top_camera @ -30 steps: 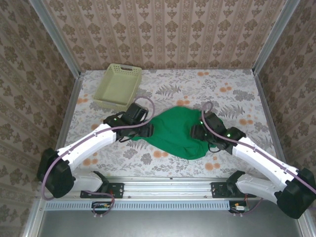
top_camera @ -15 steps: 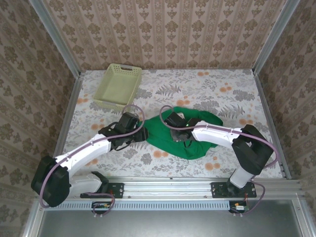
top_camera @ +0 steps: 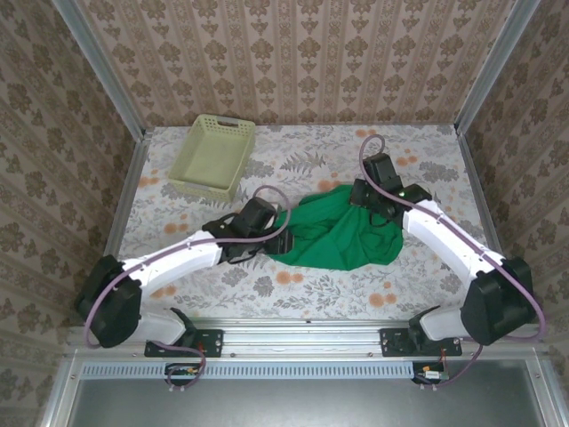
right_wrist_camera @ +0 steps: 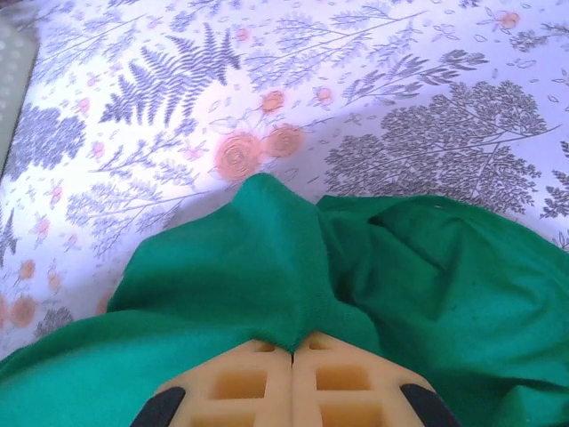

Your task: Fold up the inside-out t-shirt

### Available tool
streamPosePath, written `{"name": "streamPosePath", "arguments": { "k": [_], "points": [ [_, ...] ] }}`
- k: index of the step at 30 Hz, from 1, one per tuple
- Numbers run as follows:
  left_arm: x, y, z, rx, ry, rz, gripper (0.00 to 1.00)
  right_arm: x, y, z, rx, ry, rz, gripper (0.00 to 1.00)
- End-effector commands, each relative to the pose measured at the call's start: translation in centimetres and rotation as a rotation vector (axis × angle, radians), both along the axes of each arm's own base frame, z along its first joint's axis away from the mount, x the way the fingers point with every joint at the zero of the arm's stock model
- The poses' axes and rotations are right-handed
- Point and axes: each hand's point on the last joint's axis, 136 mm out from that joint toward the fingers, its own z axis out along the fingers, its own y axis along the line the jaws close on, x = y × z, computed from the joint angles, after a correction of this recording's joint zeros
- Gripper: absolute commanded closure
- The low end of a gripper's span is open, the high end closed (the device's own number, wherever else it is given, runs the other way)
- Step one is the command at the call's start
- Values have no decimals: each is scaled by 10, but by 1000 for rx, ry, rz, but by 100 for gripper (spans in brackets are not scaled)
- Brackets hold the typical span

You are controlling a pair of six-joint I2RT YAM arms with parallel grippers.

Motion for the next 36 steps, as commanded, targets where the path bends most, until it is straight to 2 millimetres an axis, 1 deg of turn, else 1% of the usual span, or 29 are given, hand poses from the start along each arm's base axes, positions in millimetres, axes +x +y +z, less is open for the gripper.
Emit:
{"name": "streamPosePath", "arguments": {
  "k": [1, 3, 5, 8, 10, 13, 17, 19, 22, 24, 26, 27, 28, 30, 32, 34, 36],
  "points": [
    [21, -18, 6, 26, -52, -40, 40, 8, 16, -33, 111, 92, 58, 100],
    [31, -30, 4, 49, -44, -56, 39, 19, 14, -40, 110, 99, 56, 100],
    [40, -41, -3, 71, -28, -71, 39, 27, 9, -48, 62, 111, 57, 100],
    [46, -50, -19, 114, 6, -80, 40, 37, 5, -56, 32, 115, 55, 100],
    [44, -48, -31, 150, 28, -72, 40, 43, 3, -60, 19, 121, 58, 100],
    [38, -42, -42, 181, 43, -60, 39, 48, 6, -63, 10, 125, 74, 100],
    [26, -33, -55, 244, 68, -65, 38, 48, 8, -63, 19, 120, 79, 100],
    [21, -28, -67, 281, 108, -70, 38, 47, 7, -63, 17, 117, 76, 100],
    [16, -30, -83, 291, 151, -88, 45, 46, 5, -62, 11, 115, 73, 100],
    [15, -33, -87, 293, 165, -96, 52, 44, 0, -61, -10, 115, 56, 100],
    [17, -31, -84, 298, 155, -85, 69, 42, -6, -61, -35, 122, 41, 100],
    [19, -29, -79, 301, 139, -73, 80, 40, -8, -62, -49, 130, 35, 100],
    [20, -26, -72, 299, 116, -62, 89, 38, -12, -62, -63, 137, 25, 100],
    [22, -20, -52, 273, 48, -41, 99, 33, -18, -64, -88, 150, 7, 100],
    [15, -13, -32, 229, -4, -34, 100, 25, -24, -68, -116, 169, -10, 100],
    [-5, -3, -16, 200, -41, -39, 100, 18, -24, -70, -180, 175, 22, 100],
    [-27, 9, -9, 184, -95, -34, 100, 9, -20, -64, -333, 157, 64, 100]
  ]
}}
